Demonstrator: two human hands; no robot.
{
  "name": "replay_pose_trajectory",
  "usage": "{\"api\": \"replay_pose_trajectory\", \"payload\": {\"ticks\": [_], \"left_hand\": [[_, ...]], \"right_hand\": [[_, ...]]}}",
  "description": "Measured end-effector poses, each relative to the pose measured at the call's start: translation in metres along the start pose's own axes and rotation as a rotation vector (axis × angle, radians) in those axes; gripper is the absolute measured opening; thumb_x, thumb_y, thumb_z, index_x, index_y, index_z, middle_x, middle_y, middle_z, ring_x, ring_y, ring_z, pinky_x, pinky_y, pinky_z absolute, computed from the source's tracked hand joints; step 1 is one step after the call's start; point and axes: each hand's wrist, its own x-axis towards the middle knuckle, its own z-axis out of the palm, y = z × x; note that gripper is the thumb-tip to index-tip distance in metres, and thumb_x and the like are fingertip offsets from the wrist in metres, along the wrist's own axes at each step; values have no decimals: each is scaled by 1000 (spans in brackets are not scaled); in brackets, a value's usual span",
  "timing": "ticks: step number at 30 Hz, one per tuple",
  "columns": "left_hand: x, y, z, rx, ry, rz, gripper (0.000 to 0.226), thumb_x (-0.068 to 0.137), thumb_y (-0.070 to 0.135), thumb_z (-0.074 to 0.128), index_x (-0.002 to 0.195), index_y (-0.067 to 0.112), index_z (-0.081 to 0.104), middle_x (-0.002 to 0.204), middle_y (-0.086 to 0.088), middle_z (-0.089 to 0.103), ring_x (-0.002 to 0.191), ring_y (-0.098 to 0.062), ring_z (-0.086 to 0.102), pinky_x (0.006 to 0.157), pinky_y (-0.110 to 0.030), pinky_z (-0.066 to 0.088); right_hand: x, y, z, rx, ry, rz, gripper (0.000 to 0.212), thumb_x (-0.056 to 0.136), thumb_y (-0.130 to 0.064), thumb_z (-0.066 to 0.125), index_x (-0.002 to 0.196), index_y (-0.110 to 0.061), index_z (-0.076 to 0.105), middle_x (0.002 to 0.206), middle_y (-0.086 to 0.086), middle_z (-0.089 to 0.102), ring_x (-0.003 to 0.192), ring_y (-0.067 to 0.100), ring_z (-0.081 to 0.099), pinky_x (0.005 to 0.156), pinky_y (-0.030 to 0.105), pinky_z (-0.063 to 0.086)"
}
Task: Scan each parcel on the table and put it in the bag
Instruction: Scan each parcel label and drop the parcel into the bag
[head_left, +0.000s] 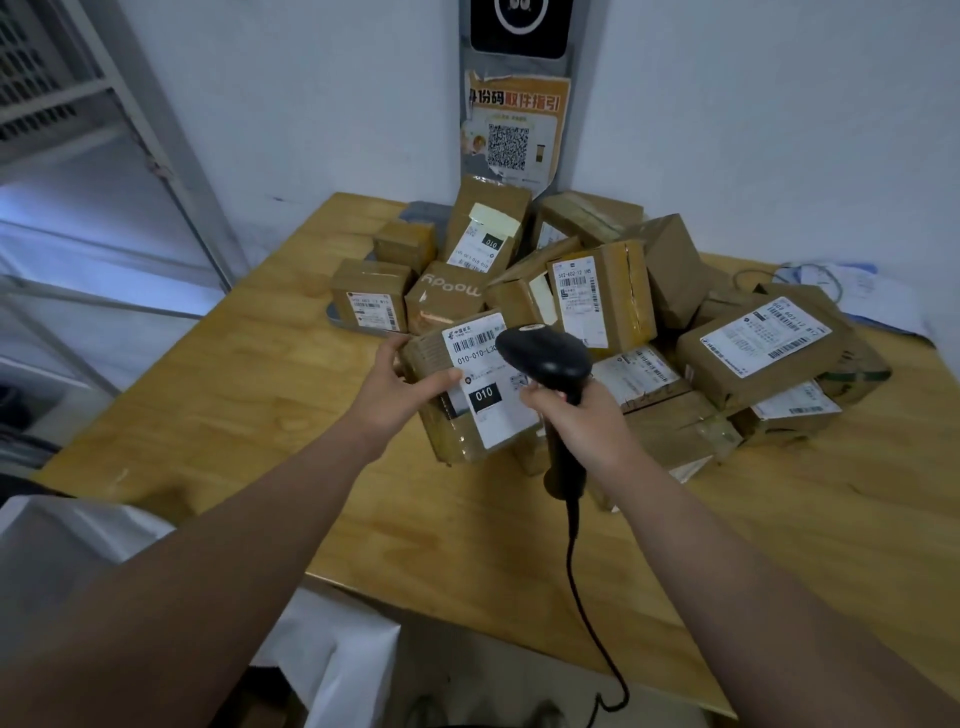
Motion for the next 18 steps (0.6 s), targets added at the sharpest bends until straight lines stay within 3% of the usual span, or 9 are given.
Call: {"api": "replay_pose_trajectory", "payload": {"ticks": [3, 6, 9, 12, 15, 18], "left_hand": [[0, -6, 3, -58, -35, -33, 78, 73, 33, 83, 137, 28, 40, 124, -3, 56, 116, -19, 55, 97, -37, 50], [-1, -6, 6, -45, -122, -38, 87, 67, 34, 87, 138, 32, 36, 125, -2, 55, 119, -18, 53, 95, -34, 50], [1, -3, 3, 4, -145, -17, 97, 53, 43, 88, 134, 40, 36, 126, -1, 57, 118, -17, 54, 100, -39, 48], [6, -2, -6, 27, -55, -12, 90, 66, 31, 88, 140, 37, 37, 125, -2, 56, 117, -20, 54, 99, -39, 48], [8, -4, -14, 36, -20, -22, 91, 71, 25, 85, 146, 30, 34, 126, -4, 56, 116, -20, 55, 93, -32, 49], [12, -7, -18, 41, -5, -33, 90, 71, 25, 85, 146, 29, 35, 128, -5, 57, 117, -20, 55, 93, -32, 49]], "right_hand": [[-3, 4, 10, 112, 3, 43, 20, 88, -22, 67, 107, -23, 60, 89, -10, 67, 85, 4, 62, 63, 18, 41], [-4, 6, 16, 152, 46, 33, 23, 87, -19, 68, 110, -22, 62, 97, -4, 69, 91, 7, 64, 67, 19, 44], [-1, 3, 12, 134, 55, 26, 24, 87, -22, 69, 110, -18, 64, 91, -7, 68, 87, 3, 63, 65, 17, 42], [1, -2, 7, 60, 57, 0, 24, 86, -20, 70, 108, -14, 64, 89, -5, 67, 85, 7, 63, 66, 19, 42], [1, -5, 4, 32, -7, -6, 12, 85, -10, 67, 95, -6, 64, 67, 4, 61, 62, 19, 60, 61, 31, 49], [-2, -6, 6, -71, -27, -14, 13, 84, -13, 65, 75, -6, 60, 54, 5, 53, 48, 17, 51, 52, 30, 45]]}}
